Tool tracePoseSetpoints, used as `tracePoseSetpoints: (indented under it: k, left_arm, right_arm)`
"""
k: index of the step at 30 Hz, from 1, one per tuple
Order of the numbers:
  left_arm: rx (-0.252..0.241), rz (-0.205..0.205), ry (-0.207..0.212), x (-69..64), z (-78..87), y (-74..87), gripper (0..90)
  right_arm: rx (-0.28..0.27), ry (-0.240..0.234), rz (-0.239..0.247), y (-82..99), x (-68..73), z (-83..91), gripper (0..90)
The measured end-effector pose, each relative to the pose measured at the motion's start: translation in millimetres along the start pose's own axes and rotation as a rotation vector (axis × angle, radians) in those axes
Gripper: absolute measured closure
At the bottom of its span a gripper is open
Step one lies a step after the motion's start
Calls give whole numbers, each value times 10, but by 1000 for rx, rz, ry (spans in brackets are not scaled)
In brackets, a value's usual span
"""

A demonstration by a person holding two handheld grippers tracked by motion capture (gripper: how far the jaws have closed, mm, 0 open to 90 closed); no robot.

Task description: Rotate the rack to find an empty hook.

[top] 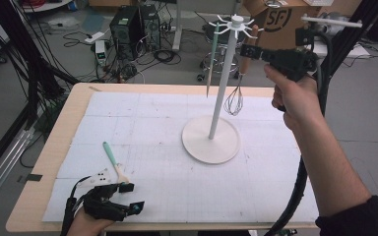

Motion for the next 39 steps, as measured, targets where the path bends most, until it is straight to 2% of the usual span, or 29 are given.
tracePoseSetpoints:
  k: [2,6,12,18,20,25,30,35,39]
  left_arm:
    - [-2,1,-8,1,-4,3,167]
    - [-9,1,-14,4,28,-13,167]
    - [-30,2,-41,54,103,-47,167]
    - [-55,17,-69,133,161,-69,170]
    - [-46,-2,-88,146,152,-65,171]
    - [-50,5,-88,130,151,-63,171]
    - [-52,-10,-118,145,172,-68,175]
    - [-57,-3,-120,170,185,-70,177]
    - [-53,-13,-124,182,175,-73,178]
  right_arm:
    - [12,7,-5,89,-17,22,621]
    - [37,28,2,296,-40,60,403]
    - [72,22,5,614,-25,106,329]
    - [98,7,3,943,1,144,319]
    - [100,8,6,1047,3,159,319]
    - [103,0,6,1293,21,183,316]
    - [115,-9,13,1493,70,216,310]
    - [124,-16,33,1633,131,263,308]
    - [130,-21,38,1742,176,290,308]
Point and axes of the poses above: each handheld gripper's, and its own axes: z roughly backward along the jaws, y roughly out of its underside, x roughly to its left, the point moved 4 cm from there along -z, roughly forward along the jaws, and after that the axes turned 14 degrees about z, right-handed, at the moved point
